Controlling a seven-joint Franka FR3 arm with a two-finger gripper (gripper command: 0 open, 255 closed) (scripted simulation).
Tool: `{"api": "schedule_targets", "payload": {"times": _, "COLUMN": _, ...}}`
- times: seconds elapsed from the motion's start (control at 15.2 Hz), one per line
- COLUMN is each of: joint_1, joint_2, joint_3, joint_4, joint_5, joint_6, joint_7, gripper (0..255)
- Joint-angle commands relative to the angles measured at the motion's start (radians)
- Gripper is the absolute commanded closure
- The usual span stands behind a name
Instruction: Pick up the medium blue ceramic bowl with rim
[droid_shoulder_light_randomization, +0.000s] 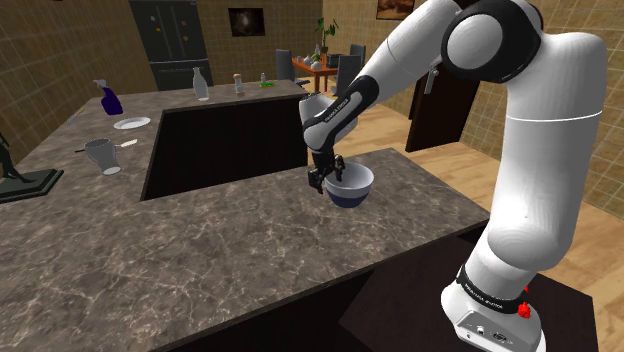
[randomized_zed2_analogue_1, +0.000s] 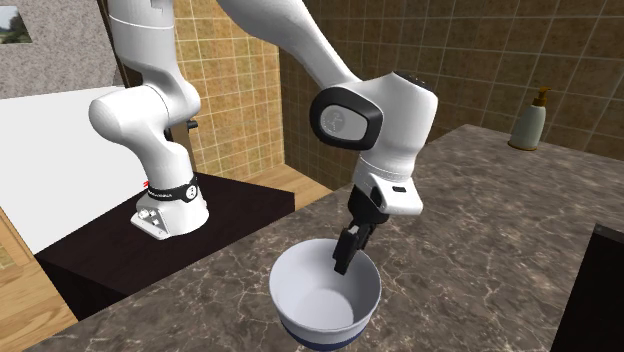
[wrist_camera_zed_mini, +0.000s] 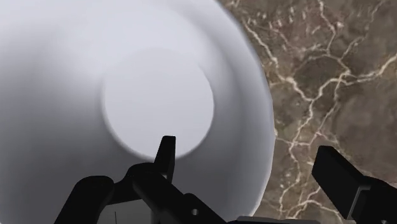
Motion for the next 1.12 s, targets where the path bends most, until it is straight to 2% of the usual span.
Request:
{"api": "schedule_targets", "payload": {"times": 0.0, "joint_1": 0.001, "joint_2": 0.014, "joint_3": 0.000, "joint_4": -0.004, "joint_5": -0.002, "joint_6": 0.019, "joint_7": 0.004, "gripper": 0}}
{"api": "schedule_targets", "payload": {"times": 0.07, "joint_1": 0.001, "joint_2": 0.015, "joint_3": 0.000, "joint_4": -0.004, "joint_5": -0.002, "joint_6": 0.019, "joint_7": 0.004, "gripper": 0}}
{"api": "schedule_targets", "payload": {"times": 0.13, "joint_1": 0.001, "joint_2": 0.016, "joint_3": 0.000, "joint_4": -0.003, "joint_5": -0.002, "joint_6": 0.019, "joint_7": 0.005, "gripper": 255}}
{"api": "schedule_targets", "payload": {"times": 0.73, "joint_1": 0.001, "joint_2": 0.015, "joint_3": 0.000, "joint_4": -0.004, "joint_5": -0.002, "joint_6": 0.019, "joint_7": 0.004, "gripper": 255}}
{"api": "schedule_targets", "payload": {"times": 1.06, "joint_1": 0.001, "joint_2": -0.032, "joint_3": 0.002, "joint_4": 0.008, "joint_5": 0.004, "joint_6": -0.039, "joint_7": -0.005, "gripper": 255}}
